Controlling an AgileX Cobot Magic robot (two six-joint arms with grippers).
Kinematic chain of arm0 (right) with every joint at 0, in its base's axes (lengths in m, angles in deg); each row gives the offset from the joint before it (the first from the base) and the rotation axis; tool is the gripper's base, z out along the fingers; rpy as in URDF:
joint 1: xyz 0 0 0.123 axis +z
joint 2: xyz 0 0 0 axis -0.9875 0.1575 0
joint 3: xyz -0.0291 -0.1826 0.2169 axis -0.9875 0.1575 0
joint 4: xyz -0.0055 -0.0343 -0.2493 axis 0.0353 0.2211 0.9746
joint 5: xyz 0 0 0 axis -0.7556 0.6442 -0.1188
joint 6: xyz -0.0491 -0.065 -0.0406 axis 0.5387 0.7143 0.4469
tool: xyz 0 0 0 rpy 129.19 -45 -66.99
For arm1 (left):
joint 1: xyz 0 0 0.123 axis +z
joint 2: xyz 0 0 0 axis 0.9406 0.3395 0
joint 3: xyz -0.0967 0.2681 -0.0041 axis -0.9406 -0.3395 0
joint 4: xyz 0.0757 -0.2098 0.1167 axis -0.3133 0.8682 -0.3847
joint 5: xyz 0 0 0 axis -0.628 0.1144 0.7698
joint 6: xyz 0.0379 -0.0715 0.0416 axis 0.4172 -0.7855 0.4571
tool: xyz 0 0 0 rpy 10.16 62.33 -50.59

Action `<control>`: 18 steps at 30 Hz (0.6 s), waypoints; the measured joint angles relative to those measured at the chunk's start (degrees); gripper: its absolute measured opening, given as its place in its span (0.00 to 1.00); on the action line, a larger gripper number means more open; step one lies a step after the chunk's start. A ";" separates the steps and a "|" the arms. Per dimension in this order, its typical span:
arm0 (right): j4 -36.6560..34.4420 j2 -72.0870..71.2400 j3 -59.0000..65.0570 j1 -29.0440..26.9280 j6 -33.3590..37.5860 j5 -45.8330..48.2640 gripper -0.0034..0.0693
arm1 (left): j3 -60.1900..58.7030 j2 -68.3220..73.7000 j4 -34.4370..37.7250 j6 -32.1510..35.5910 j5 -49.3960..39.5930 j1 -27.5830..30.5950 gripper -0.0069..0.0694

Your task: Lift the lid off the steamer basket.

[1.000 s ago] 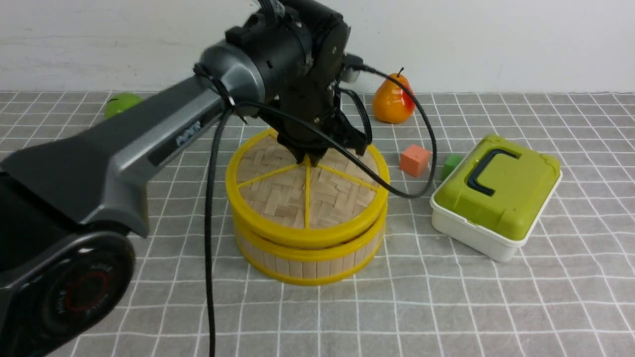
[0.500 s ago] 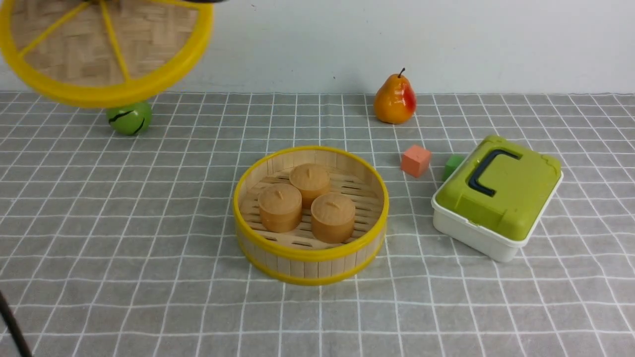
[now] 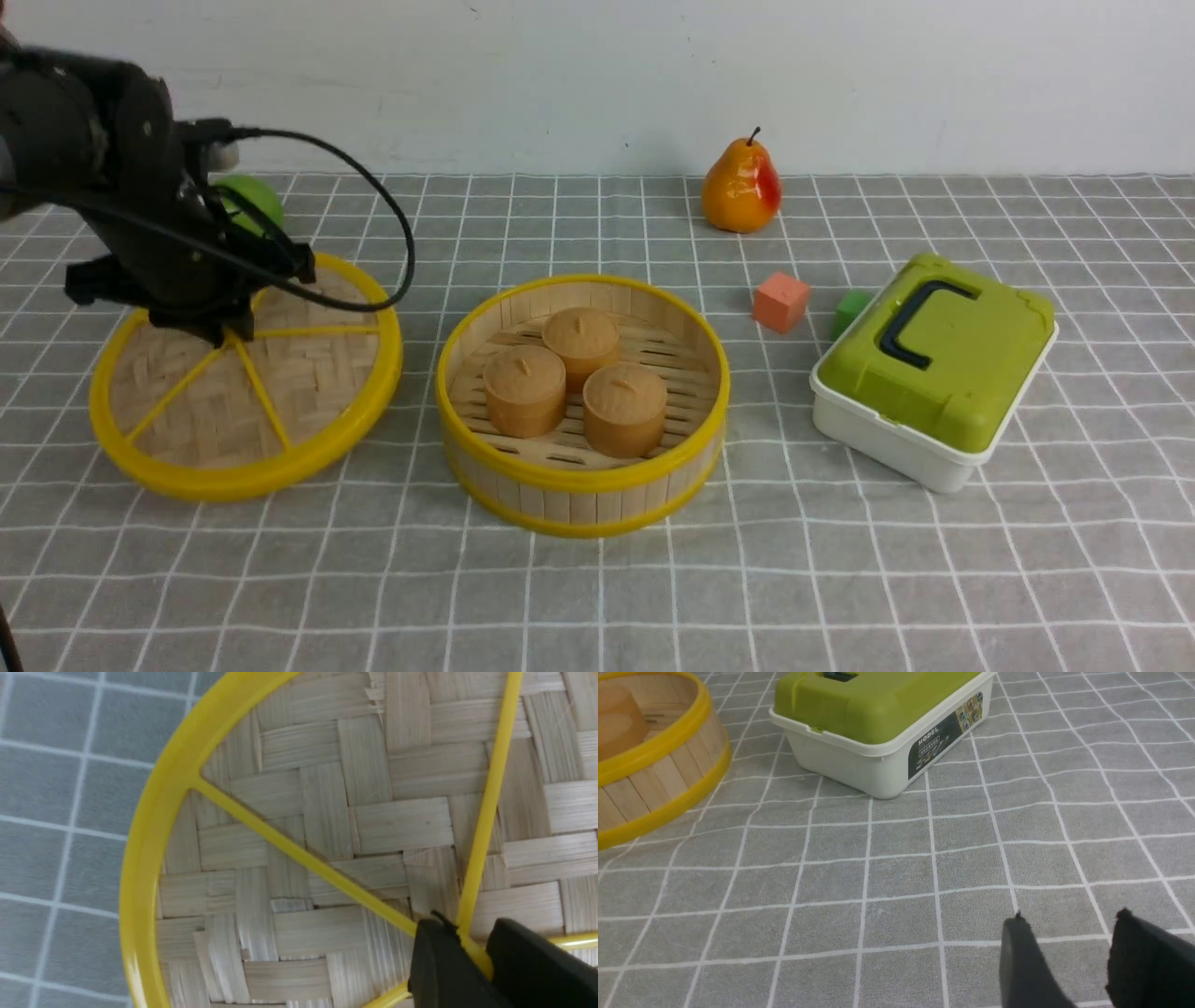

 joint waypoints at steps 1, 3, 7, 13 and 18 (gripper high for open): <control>0.00 0.00 0.00 0.00 0.00 0.00 0.38 | -0.50 0.89 -0.43 -1.09 0.65 0.00 0.24; 0.00 0.00 0.00 0.00 0.00 0.00 0.38 | -0.71 2.11 -0.54 -2.61 1.25 0.00 0.24; 0.00 0.00 0.00 0.00 0.00 0.00 0.38 | -0.93 4.04 1.04 -5.27 2.12 0.00 0.24; 0.00 0.00 0.00 0.00 0.00 0.00 0.38 | -0.93 1.56 1.93 -5.87 2.31 0.00 0.43; 0.00 0.00 0.00 0.00 0.00 0.00 0.38 | -1.34 -6.88 4.93 -5.87 1.90 0.00 0.55</control>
